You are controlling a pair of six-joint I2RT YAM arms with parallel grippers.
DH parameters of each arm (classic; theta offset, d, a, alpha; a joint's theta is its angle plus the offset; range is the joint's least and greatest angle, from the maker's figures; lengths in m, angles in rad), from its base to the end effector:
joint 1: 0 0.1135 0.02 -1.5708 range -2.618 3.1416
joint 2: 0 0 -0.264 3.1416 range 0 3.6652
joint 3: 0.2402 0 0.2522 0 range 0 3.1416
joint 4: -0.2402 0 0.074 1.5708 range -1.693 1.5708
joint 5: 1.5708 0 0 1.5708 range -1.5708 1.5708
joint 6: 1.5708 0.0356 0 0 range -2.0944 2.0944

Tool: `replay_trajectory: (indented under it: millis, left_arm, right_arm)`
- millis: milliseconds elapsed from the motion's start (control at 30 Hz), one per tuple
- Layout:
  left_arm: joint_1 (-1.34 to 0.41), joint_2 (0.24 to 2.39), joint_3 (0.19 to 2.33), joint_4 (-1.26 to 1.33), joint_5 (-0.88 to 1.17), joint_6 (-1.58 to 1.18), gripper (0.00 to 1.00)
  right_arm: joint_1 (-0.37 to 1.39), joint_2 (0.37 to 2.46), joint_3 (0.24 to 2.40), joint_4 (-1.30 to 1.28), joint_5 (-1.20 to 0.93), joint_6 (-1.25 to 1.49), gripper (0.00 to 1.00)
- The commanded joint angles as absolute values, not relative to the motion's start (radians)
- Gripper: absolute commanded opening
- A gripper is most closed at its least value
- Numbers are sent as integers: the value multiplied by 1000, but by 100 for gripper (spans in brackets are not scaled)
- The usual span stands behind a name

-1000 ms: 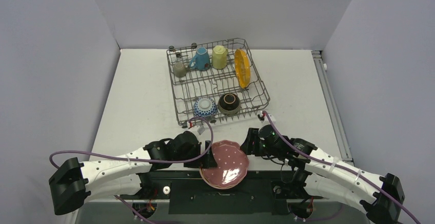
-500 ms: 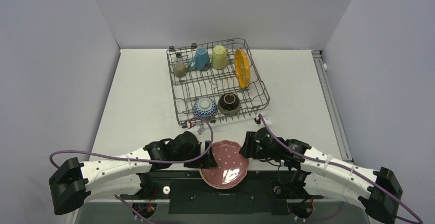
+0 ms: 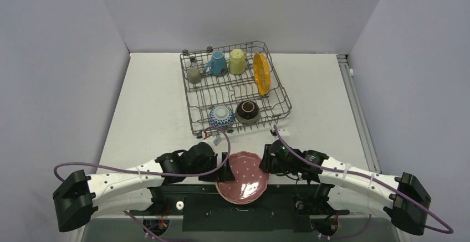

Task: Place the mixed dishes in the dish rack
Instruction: Pick up the plate from the corner of the board.

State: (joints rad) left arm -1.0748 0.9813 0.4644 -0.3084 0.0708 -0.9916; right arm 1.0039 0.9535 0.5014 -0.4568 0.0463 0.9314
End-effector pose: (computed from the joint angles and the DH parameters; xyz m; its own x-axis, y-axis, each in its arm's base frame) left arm 0.0883 -0.1684 0.1836 -0.9447 -0.0083 -0.3278 0.2001 0.7775 -0.5962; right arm 0.0986 0.1519 0.1893 -0.9167 0.0527 -0.3960 -0.1538 0.8684 0.4714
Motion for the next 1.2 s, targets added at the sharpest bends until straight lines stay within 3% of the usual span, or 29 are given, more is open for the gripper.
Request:
replay_trajectory:
  millis: [0, 433, 967, 1167]
  left_arm:
    - [-1085, 1011, 431, -264, 53, -994, 81]
    - [-1086, 1105, 435, -183, 76, -981, 81]
    - [-1093, 1277, 484, -104, 97, -966, 80]
    - [-1102, 1318, 500, -84, 99, -966, 79]
  right_arm:
    - [1032, 987, 493, -361, 8, 954, 25]
    - [1062, 1056, 473, -315, -16, 963, 23]
    - [1071, 964, 471, -396, -3, 964, 21]
    - [1075, 911, 482, -432, 27, 976, 26]
